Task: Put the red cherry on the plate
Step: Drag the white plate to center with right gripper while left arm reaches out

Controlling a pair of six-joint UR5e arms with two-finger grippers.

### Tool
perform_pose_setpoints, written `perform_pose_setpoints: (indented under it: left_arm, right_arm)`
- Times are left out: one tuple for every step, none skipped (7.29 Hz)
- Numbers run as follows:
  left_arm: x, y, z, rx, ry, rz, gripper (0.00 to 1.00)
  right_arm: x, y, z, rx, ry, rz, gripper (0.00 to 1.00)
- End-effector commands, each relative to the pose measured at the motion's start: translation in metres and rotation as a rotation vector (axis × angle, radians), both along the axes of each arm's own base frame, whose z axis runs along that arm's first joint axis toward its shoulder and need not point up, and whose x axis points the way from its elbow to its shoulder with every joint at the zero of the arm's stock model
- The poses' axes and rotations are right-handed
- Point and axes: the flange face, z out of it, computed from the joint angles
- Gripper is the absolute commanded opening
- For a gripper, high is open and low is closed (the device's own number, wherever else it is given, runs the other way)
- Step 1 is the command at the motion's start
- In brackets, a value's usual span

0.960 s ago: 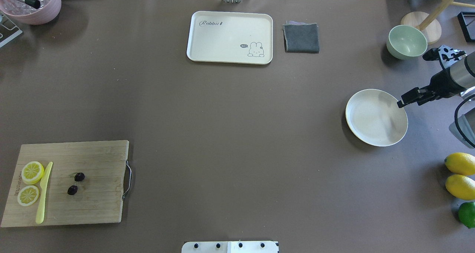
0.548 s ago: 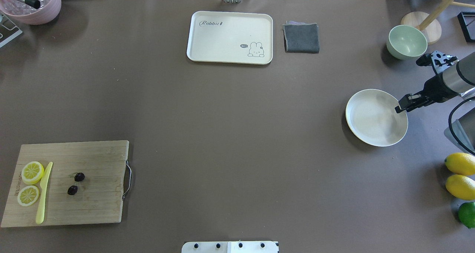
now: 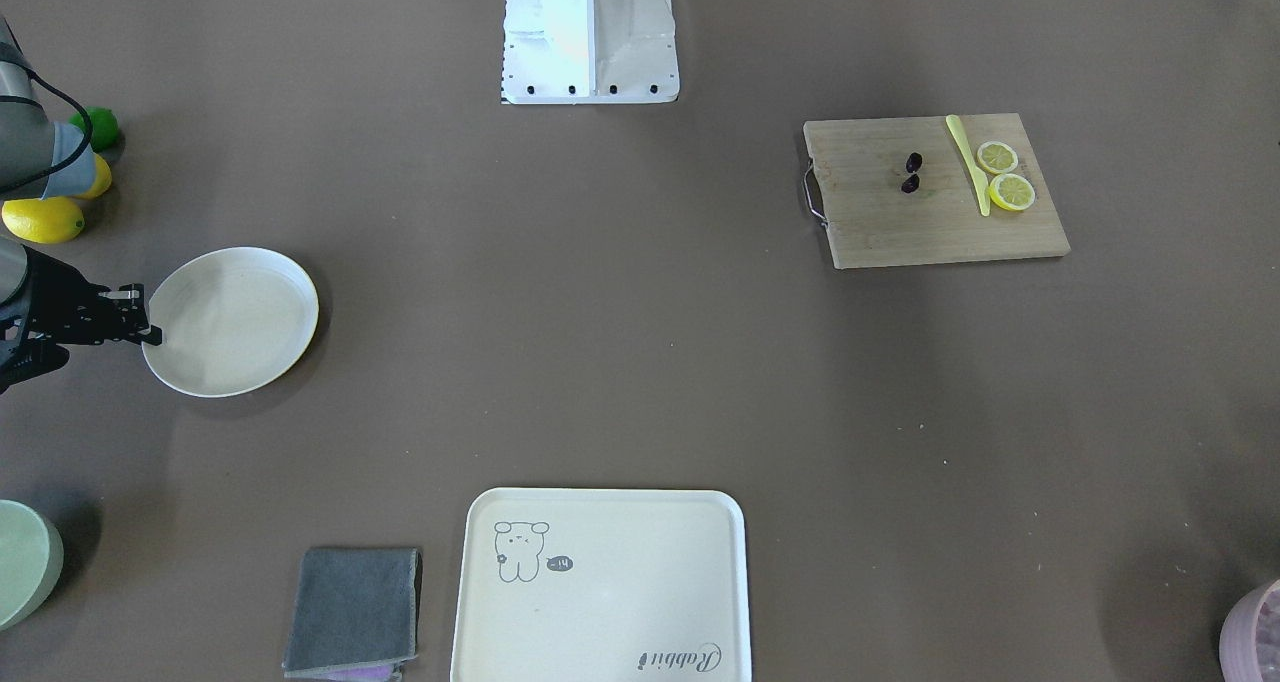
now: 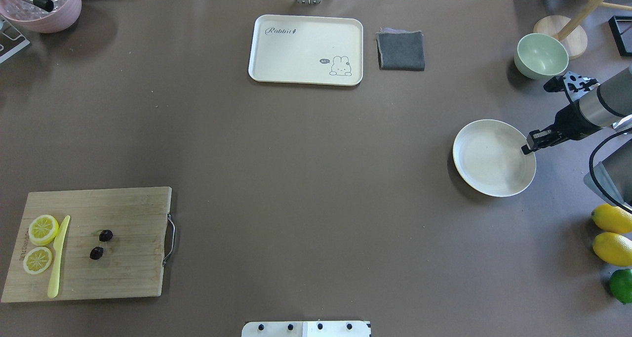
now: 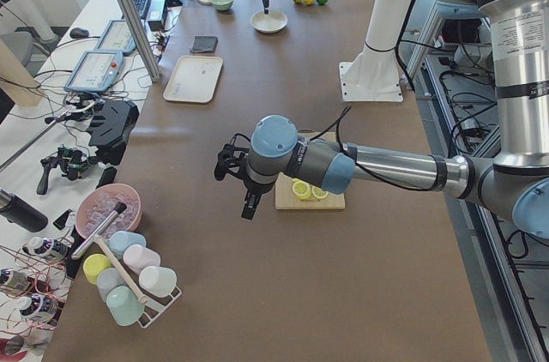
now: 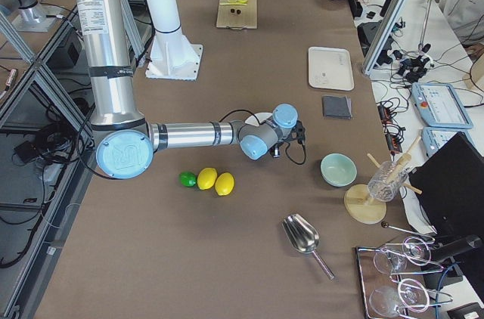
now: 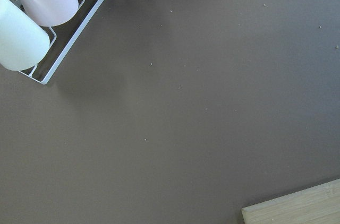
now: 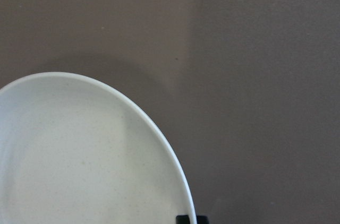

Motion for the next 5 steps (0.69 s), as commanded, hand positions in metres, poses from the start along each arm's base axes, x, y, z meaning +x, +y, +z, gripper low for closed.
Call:
perform_pose_setpoints:
  left_arm:
    - [0.024, 0.007, -0.025, -0.118, 0.056, -0.058, 0.98]
    - [0.054, 0.008, -0.041, -0.185, 0.077, -0.058, 0.98]
    - [0.082, 0.011, -0.062, -0.216, 0.090, -0.061, 0.98]
    - [0.107, 0.017, -0.075, -0.244, 0.076, -0.062, 0.98]
    - [0.134, 0.023, -0.082, -0.275, 0.101, -0.051, 0.98]
  right_arm:
    - [-0.012, -0.004, -0.071, -0.051, -0.078, 0.056, 0.00]
    - [-0.049, 0.010, -0.111, -0.126, -0.103, 0.072, 0.00]
    - [-0.086, 0.030, -0.149, -0.151, -0.115, 0.091, 0.00]
    - [-0.135, 0.050, -0.195, -0.194, -0.137, 0.128, 0.00]
    - [-0.185, 0.068, -0.235, -0.219, -0.155, 0.158, 0.00]
